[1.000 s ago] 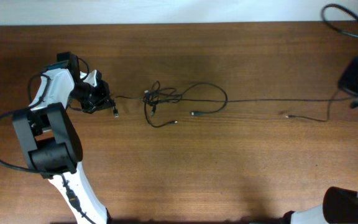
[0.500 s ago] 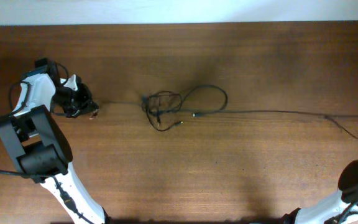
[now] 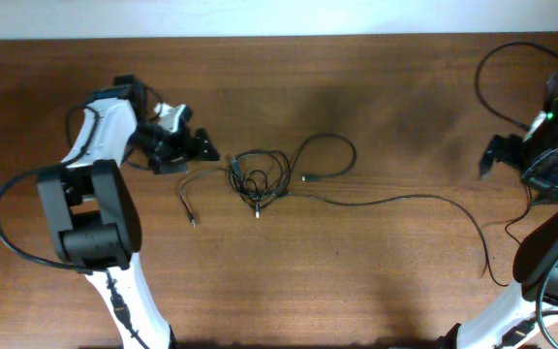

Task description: Untangle cables

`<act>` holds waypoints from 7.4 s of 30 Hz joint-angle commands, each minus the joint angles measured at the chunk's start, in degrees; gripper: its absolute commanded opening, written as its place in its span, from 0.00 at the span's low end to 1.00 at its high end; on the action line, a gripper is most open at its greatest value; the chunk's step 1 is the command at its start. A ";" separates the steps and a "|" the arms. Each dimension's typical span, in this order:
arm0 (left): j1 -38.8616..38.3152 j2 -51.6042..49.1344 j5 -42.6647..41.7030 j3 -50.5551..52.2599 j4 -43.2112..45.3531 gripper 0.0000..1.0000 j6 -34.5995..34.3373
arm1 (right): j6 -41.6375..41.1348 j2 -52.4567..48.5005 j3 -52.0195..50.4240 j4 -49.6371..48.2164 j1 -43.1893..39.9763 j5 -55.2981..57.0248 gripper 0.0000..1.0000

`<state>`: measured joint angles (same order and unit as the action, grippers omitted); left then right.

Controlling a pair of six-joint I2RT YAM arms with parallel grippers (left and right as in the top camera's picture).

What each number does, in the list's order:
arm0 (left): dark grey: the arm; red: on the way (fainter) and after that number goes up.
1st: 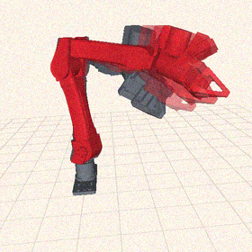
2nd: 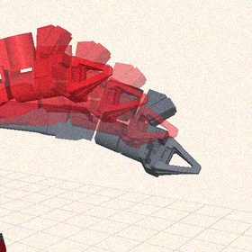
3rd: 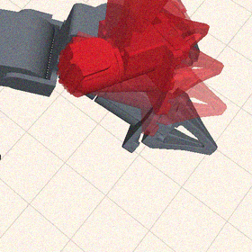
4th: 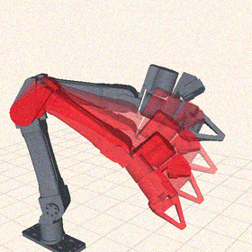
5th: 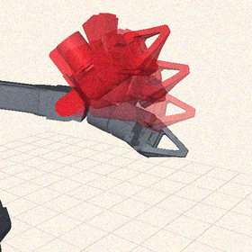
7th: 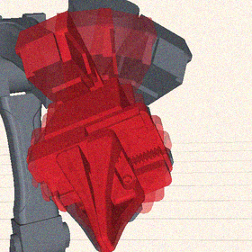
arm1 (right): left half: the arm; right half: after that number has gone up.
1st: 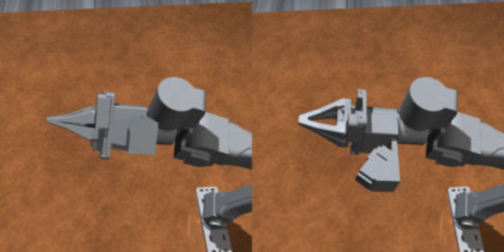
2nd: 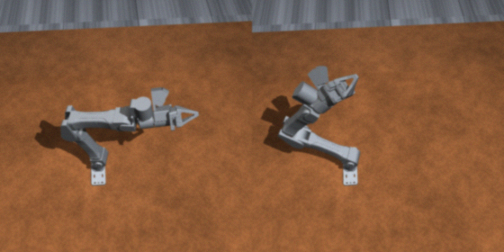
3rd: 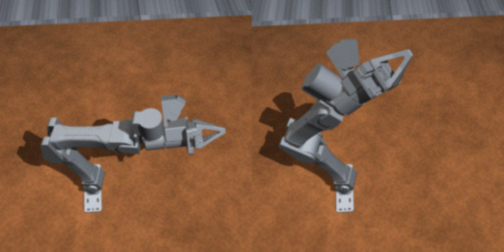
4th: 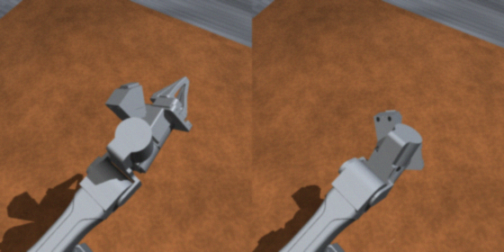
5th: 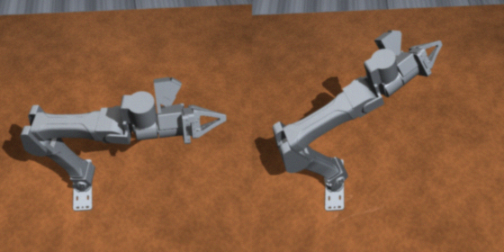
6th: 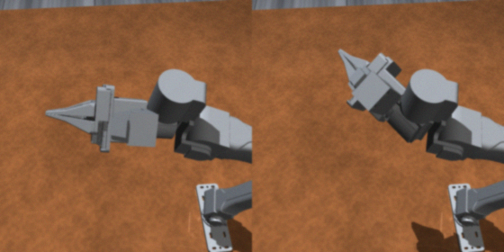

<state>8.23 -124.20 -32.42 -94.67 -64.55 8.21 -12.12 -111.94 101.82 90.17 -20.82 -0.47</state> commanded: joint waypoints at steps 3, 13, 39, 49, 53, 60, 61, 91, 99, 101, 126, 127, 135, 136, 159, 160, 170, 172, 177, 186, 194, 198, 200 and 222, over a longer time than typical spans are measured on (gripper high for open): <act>-9.62 2.40 2.29 -3.04 -1.97 0.98 6.86 | 15.10 0.02 -3.61 -0.48 4.90 -24.09 0.99; -25.03 2.40 14.88 -2.80 -1.14 0.96 -1.20 | 16.17 0.02 -8.87 -7.39 20.17 -26.14 0.99; -7.39 2.45 -25.88 1.97 -3.78 0.00 -7.98 | -66.73 0.02 -28.22 -63.78 52.76 -21.49 0.59; -7.69 2.45 -23.52 1.97 -7.13 0.00 -4.90 | -46.29 1.51 -28.13 -66.51 49.35 -23.12 0.04; -7.69 2.45 -21.66 1.97 -6.40 0.00 -4.92 | -32.20 7.23 -27.71 -67.25 43.01 -37.70 0.04; -7.67 2.40 4.81 1.97 -5.11 0.00 -10.91 | -13.00 14.14 -27.74 -53.83 30.08 -46.36 0.04; -7.61 2.40 7.85 1.97 -5.05 0.00 -12.59 | -9.33 14.14 -27.74 -50.14 28.46 -45.33 0.04; -7.85 2.40 9.75 1.97 -2.71 0.08 -13.81 | 7.67 14.62 -22.36 -24.96 -2.45 -78.49 0.04; -7.85 2.40 9.75 1.97 -2.32 0.11 -14.23 | 3.80 14.62 -22.43 -33.18 9.01 -72.50 0.04; -7.85 2.40 9.75 1.97 -2.32 0.11 -14.23 | 1.55 14.62 -22.43 -39.21 10.80 -72.37 0.04; -12.39 2.40 8.09 1.97 -0.98 0.00 -13.70 | -21.27 9.84 -22.43 -76.30 29.57 -21.84 0.04; -13.07 2.40 8.31 1.97 -0.74 0.00 -13.60 | -21.27 9.49 -22.43 -77.07 30.18 -20.33 0.04; -14.88 2.40 8.31 1.97 -0.59 0.02 -11.17 | -36.68 9.46 -22.38 -113.63 23.56 -45.27 0.04; -14.88 2.40 8.33 1.97 -0.59 0.02 -11.17 | -38.53 9.46 -22.38 -113.20 21.55 -48.98 0.04; -14.88 2.40 9.79 1.97 -0.59 0.08 -11.19 | -0.61 9.44 -22.43 -28.37 -11.98 -10.80 0.41; -14.88 2.40 9.79 1.97 -0.59 0.08 -11.19 | -0.61 9.44 -22.43 -28.15 -11.98 -10.45 0.70; -14.88 2.40 9.77 1.97 -0.57 0.10 -11.21 | -0.74 9.44 -23.23 -25.59 0.00 -10.43 0.99; -14.88 2.40 9.77 1.97 -0.55 0.10 -11.21 | -0.07 9.44 -23.67 -25.66 5.49 -10.16 0.99; -14.88 2.40 9.77 1.97 -0.39 0.11 -11.21 | 6.21 9.38 -26.84 -30.40 19.56 -9.29 0.95; -14.91 2.40 9.77 1.97 -0.42 0.13 -11.21 | 6.14 9.29 -38.05 -48.70 26.32 -1.57 0.10; -14.91 2.40 9.75 1.97 -0.42 0.12 -11.26 | 2.19 9.22 -45.68 -56.00 18.32 8.26 0.04; -14.93 2.40 9.75 1.97 -0.37 0.12 -11.23 | -3.82 9.22 -45.68 -55.04 7.96 6.95 0.05; -15.28 2.40 9.75 1.97 0.07 0.11 -11.21 | -3.82 9.22 -45.68 -55.69 4.83 2.49 0.12; -19.78 2.34 13.09 2.40 7.13 0.00 -9.07 | -15.34 10.36 -27.32 -44.24 37.35 -32.54 0.86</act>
<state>-10.48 -123.31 -19.81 -94.45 -58.28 -0.89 -19.09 -101.84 74.76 49.32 12.64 -32.12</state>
